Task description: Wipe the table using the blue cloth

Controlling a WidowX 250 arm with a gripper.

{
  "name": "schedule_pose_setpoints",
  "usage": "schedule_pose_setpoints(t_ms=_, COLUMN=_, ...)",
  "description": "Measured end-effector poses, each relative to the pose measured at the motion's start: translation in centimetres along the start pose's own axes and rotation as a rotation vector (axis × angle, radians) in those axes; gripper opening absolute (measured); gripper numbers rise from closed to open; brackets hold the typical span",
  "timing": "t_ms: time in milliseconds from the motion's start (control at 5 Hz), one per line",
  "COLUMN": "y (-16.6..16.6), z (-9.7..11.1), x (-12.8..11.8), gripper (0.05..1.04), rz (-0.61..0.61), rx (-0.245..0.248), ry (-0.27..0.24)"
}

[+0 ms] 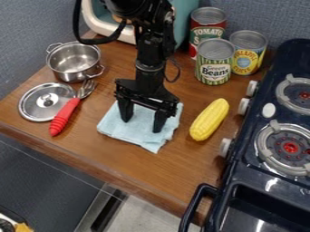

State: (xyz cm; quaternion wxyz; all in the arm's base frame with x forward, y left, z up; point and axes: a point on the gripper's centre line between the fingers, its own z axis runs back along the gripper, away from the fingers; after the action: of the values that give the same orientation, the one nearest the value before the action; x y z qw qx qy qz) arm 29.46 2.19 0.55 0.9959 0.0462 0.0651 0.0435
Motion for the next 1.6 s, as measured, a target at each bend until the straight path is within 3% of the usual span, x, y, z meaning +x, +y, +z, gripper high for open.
schedule_pose_setpoints(t_ms=400, y=-0.6, z=-0.2, x=-1.8, gripper=0.999, rz=0.005, rx=-0.041, ry=0.034)
schedule_pose_setpoints(t_ms=600, y=-1.1, z=-0.4, x=-3.9, gripper=0.999, rz=-0.017, rx=-0.051, ry=0.046)
schedule_pose_setpoints(t_ms=1000, y=-1.3, z=-0.3, x=-4.7, gripper=0.999, rz=-0.032, rx=-0.069, ry=0.044)
schedule_pose_setpoints(t_ms=1200, y=-0.8, z=-0.5, x=-3.3, gripper=1.001, rz=-0.048, rx=-0.065, ry=0.039)
schedule_pose_setpoints(t_ms=1400, y=0.2, z=-0.3, x=-0.6, gripper=1.001, rz=-0.092, rx=-0.003, ry=0.021)
schedule_pose_setpoints(t_ms=1600, y=0.7, z=0.4, x=2.8, gripper=1.001, rz=-0.111, rx=0.038, ry=-0.064)
